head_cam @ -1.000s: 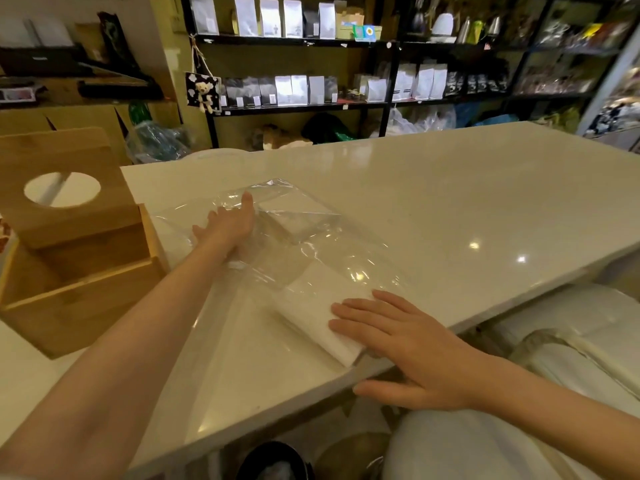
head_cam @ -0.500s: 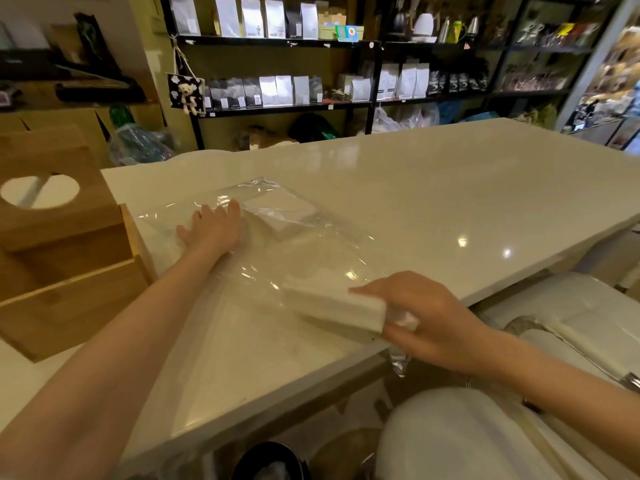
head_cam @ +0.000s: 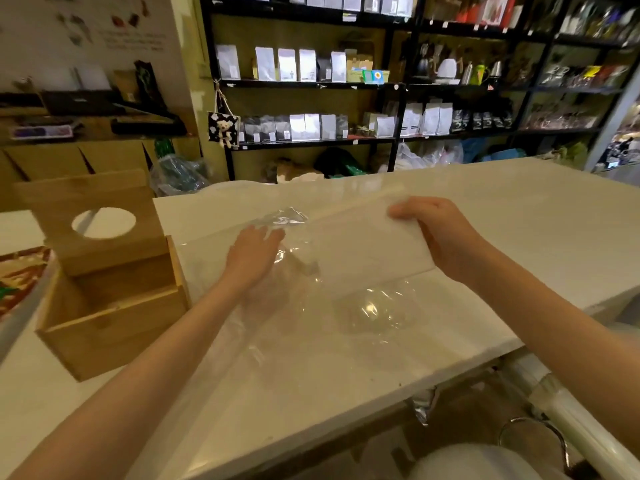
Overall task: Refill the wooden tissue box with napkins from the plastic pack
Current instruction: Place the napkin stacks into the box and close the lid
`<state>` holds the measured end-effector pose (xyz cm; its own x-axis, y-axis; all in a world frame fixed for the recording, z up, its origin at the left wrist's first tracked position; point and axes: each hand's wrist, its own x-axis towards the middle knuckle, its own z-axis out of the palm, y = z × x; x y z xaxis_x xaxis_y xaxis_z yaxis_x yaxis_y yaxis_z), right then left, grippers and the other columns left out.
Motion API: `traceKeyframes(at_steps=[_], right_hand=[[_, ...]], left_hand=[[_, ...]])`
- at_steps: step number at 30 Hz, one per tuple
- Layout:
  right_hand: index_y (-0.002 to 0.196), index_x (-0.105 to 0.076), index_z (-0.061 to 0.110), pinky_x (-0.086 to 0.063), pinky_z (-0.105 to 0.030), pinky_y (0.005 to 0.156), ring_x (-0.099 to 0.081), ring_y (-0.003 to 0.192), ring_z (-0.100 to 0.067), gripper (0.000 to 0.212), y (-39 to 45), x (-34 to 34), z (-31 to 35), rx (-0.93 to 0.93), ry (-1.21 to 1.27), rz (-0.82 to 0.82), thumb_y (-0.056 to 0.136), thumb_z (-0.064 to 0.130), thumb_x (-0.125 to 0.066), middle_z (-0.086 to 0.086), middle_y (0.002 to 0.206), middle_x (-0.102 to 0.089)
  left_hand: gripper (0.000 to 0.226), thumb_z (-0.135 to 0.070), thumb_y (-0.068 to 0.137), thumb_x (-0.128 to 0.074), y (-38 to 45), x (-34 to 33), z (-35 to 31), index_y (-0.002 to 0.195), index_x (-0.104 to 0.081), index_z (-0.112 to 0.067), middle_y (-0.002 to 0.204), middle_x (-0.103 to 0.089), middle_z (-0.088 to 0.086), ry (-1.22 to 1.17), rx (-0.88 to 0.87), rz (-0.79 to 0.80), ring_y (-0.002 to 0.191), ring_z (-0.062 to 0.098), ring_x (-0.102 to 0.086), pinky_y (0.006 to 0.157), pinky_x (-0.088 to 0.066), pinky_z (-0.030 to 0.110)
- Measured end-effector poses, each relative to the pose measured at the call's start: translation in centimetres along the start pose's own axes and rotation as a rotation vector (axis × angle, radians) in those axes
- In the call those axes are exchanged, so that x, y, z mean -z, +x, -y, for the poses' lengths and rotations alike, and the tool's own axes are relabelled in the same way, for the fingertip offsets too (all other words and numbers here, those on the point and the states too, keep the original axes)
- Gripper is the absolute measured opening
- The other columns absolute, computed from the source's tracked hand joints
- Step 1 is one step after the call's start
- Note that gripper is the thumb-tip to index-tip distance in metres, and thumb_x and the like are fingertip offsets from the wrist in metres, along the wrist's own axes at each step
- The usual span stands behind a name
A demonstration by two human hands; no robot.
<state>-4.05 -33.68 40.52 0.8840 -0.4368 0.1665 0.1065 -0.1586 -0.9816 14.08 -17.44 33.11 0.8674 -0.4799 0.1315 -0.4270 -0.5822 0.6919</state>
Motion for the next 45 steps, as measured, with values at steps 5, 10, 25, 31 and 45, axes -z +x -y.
traceKeyframes(at_steps=[5,10,25,31,45], right_hand=[[0.083,-0.066,0.012,-0.054,-0.026,0.06,-0.066,0.068,-0.015,0.01,2.1,-4.5,-0.4,-0.114,0.166,0.093,0.083,0.017,-0.057,-0.001,0.071,-0.07],[0.087,-0.065,0.013,-0.05,-0.03,0.066,-0.063,0.073,-0.017,0.013,3.6,-9.1,-0.6,-0.237,0.318,0.2,0.085,0.021,-0.056,-0.005,0.08,-0.067],[0.116,-0.055,0.004,-0.059,-0.025,0.059,-0.067,0.081,-0.016,0.035,6.9,-23.1,1.6,-0.389,0.014,0.59,0.084,0.017,-0.063,-0.007,0.096,-0.068],[0.104,-0.055,0.012,-0.056,-0.023,0.062,-0.063,0.078,-0.01,0.027,7.8,-24.0,1.1,-0.194,-0.226,0.462,0.082,0.02,-0.067,0.002,0.087,-0.061],[0.092,-0.07,0.008,-0.036,-0.02,0.053,-0.049,0.07,-0.009,0.019,7.9,-24.6,0.4,-0.057,-0.442,0.354,0.082,0.024,-0.065,0.0,0.086,-0.063]], left_hand=[[0.059,-0.055,0.086,-0.031,-5.0,5.2,-3.1,0.099,-0.064,-0.008,0.088,-0.068,0.008,-1.053,0.182,0.402,0.083,0.023,-0.063,0.071,-0.051,0.029],[0.033,-0.031,0.069,-0.06,-7.7,9.8,-1.5,0.095,-0.061,-0.01,0.069,-0.074,0.0,-0.986,0.193,0.312,0.063,0.013,-0.07,0.056,-0.059,0.025],[0.02,-0.027,0.085,-0.059,-9.9,20.0,7.0,0.102,-0.051,-0.019,0.088,-0.068,0.003,-0.692,0.45,-0.067,0.067,0.014,-0.07,0.054,-0.058,0.024],[0.007,-0.028,0.084,-0.062,-9.3,19.9,7.8,0.082,-0.055,-0.024,0.084,-0.064,-0.002,-0.467,0.435,-0.127,0.077,0.012,-0.059,0.071,-0.046,0.026],[0.019,-0.029,0.084,-0.062,-7.9,19.5,8.7,0.066,-0.059,-0.024,0.069,-0.055,-0.004,-0.237,0.446,-0.208,0.064,0.008,-0.046,0.058,-0.037,0.021]])
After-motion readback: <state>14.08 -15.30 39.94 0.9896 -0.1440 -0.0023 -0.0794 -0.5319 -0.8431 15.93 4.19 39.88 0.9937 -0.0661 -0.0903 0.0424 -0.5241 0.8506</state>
